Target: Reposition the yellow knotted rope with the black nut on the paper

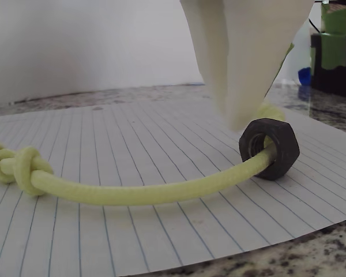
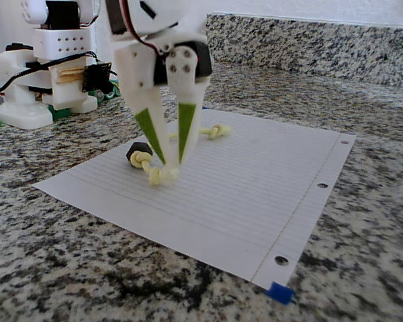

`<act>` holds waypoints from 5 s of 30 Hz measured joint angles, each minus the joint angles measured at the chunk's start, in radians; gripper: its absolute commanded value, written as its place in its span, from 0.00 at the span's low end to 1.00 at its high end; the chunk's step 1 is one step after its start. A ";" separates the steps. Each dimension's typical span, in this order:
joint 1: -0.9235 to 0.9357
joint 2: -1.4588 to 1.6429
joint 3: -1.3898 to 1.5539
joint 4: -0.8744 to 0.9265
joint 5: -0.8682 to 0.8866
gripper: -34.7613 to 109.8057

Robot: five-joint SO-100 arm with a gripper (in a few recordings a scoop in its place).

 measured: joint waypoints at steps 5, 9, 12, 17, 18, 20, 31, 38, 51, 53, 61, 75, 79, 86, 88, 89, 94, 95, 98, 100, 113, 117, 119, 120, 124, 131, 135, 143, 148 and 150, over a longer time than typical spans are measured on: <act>0.038 -0.002 -0.003 0.000 0.000 0.24; 0.095 -0.002 -0.003 0.014 0.000 0.24; 0.143 0.011 -0.003 0.048 0.000 0.24; 0.196 0.032 -0.003 0.106 0.000 0.24; 0.204 0.032 -0.005 0.106 0.000 0.24; 0.206 0.032 -0.018 0.097 -0.002 0.24; -0.038 0.156 -0.028 0.060 -0.009 0.24; -0.219 0.169 0.008 0.060 -0.014 0.24; -0.229 0.064 0.008 0.031 -0.040 0.24; -0.238 0.052 0.008 0.028 -0.040 0.24; -0.273 0.026 0.008 0.025 -0.040 0.24; -0.298 -0.015 0.008 0.015 -0.040 0.24; -0.319 -0.015 0.006 0.021 -0.040 0.24; -0.367 -0.012 0.006 0.037 -0.040 0.24; -0.376 -0.012 0.006 0.041 -0.040 0.24; -0.382 -0.012 0.006 0.043 -0.040 0.24; -0.413 0.014 0.008 0.049 -0.046 0.24; -0.417 0.017 0.008 0.049 -0.049 0.24; -0.442 0.020 0.008 0.049 -0.063 0.24; -0.460 0.023 0.008 0.049 -0.072 0.24; -0.383 0.124 0.011 0.009 -0.091 0.24; -0.281 0.253 0.025 -0.018 -0.091 0.24; -0.236 0.327 0.060 -0.058 -0.091 0.24; -0.219 0.370 0.089 -0.083 -0.091 0.24; -0.170 0.557 0.207 -0.130 -0.091 0.24; -0.133 0.891 0.380 -0.067 -0.091 0.24; -0.133 1.060 0.469 0.017 -0.144 0.24; -0.123 1.312 0.652 0.138 -0.212 0.24; -0.123 1.445 0.706 0.239 -0.255 0.24; -0.117 1.468 0.716 0.278 -0.279 0.24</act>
